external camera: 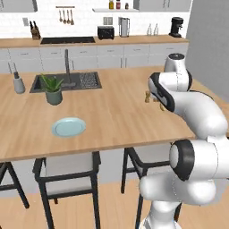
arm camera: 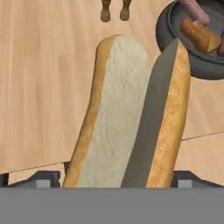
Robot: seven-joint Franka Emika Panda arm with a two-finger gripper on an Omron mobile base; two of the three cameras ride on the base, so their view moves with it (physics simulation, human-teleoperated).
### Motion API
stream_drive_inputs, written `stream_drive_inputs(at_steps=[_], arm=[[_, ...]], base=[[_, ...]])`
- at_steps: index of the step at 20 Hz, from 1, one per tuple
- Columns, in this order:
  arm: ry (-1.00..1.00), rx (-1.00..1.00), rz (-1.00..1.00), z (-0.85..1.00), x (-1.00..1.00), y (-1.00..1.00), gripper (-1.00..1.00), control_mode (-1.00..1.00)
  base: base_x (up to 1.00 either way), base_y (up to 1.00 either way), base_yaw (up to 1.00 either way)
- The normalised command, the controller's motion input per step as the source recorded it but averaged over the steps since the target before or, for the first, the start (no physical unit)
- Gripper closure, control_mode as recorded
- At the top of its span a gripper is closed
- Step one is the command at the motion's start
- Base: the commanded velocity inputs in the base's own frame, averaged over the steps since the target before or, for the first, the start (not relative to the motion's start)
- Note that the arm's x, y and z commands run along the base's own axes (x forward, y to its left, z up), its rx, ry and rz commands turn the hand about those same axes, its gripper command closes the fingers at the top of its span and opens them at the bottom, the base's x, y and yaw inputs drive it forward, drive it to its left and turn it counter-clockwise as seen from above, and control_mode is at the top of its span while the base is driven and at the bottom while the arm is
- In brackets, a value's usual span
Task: Place one bun and one sausage from the bowl on each plate.
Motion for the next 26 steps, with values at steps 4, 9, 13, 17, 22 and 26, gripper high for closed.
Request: stream_drive_inputs(at_steps=[4, 9, 13, 17, 22, 26], arm=[[0.0, 0.0, 0.0, 0.0, 0.0, 0.0, 1.0, 1.0], [0.0, 0.0, 0.0, 0.0, 0.0, 0.0, 1.0, 1.0], [0.0, 0.0, 0.0, 0.0, 0.0, 0.0, 1.0, 1.0], [0.0, 0.0, 0.0, 0.0, 0.0, 0.0, 1.0, 1.0], [0.0, 0.0, 0.0, 0.0, 0.0, 0.0, 1.0, 1.0], [0.0, 0.0, 0.0, 0.0, 0.0, 0.0, 1.0, 1.0]], base=[[0.0, 1.0, 0.0], [0.0, 1.0, 0.0], [0.0, 1.0, 0.0], [0.0, 1.0, 0.0], [0.09, 1.0, 0.0], [0.41, 1.0, -0.01]])
